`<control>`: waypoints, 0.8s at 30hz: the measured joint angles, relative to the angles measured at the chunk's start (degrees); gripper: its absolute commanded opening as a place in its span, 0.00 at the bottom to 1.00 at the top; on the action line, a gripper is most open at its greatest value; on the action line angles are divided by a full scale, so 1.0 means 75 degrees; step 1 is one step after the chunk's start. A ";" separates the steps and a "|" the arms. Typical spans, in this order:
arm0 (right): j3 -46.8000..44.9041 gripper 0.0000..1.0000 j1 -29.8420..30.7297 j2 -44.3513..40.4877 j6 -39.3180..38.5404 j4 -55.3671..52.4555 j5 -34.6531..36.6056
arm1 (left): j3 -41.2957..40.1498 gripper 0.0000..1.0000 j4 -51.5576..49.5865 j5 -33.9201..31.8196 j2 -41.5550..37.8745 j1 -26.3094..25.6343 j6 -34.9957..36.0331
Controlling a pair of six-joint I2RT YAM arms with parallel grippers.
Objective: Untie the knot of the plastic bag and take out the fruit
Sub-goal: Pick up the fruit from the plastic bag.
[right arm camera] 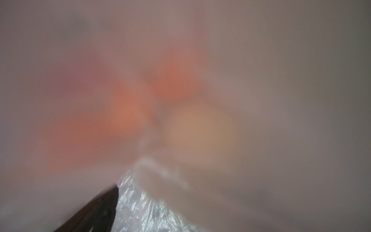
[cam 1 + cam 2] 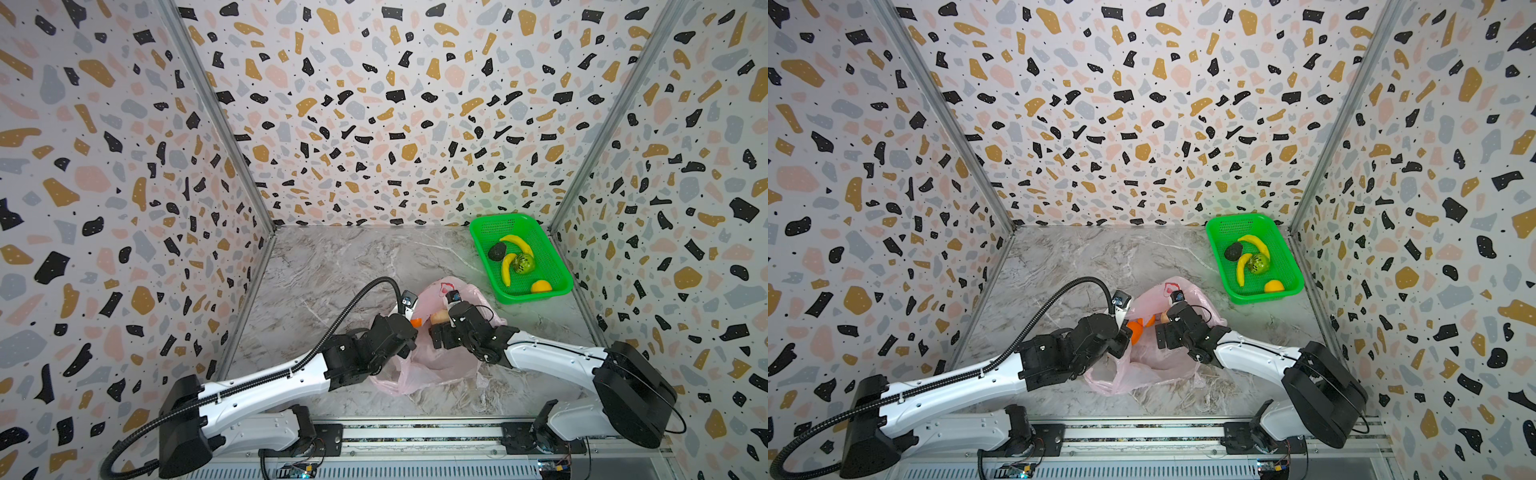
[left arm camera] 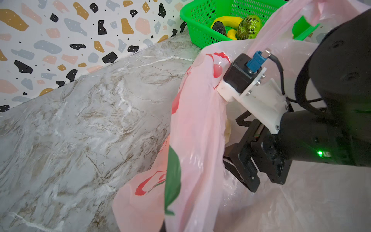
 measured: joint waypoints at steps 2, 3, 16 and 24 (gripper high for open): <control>0.0000 1.00 -0.0044 0.0178 -0.0064 0.0154 -0.0006 | 0.0000 0.00 0.0000 0.0023 0.0000 0.0000 0.0000; 0.0000 1.00 -0.0076 0.0271 -0.0108 0.0233 -0.0009 | 0.0000 0.00 0.0003 0.0035 0.0000 0.0000 0.0000; 0.0807 0.98 -0.0396 0.1696 -0.0871 0.0959 -0.0224 | 0.0000 0.00 0.0029 0.0166 0.0119 0.0000 -0.0003; 0.1300 0.69 -0.0408 0.2430 -0.1142 0.1413 -0.0321 | -0.0015 0.00 0.0055 0.0262 0.0160 0.0000 -0.0012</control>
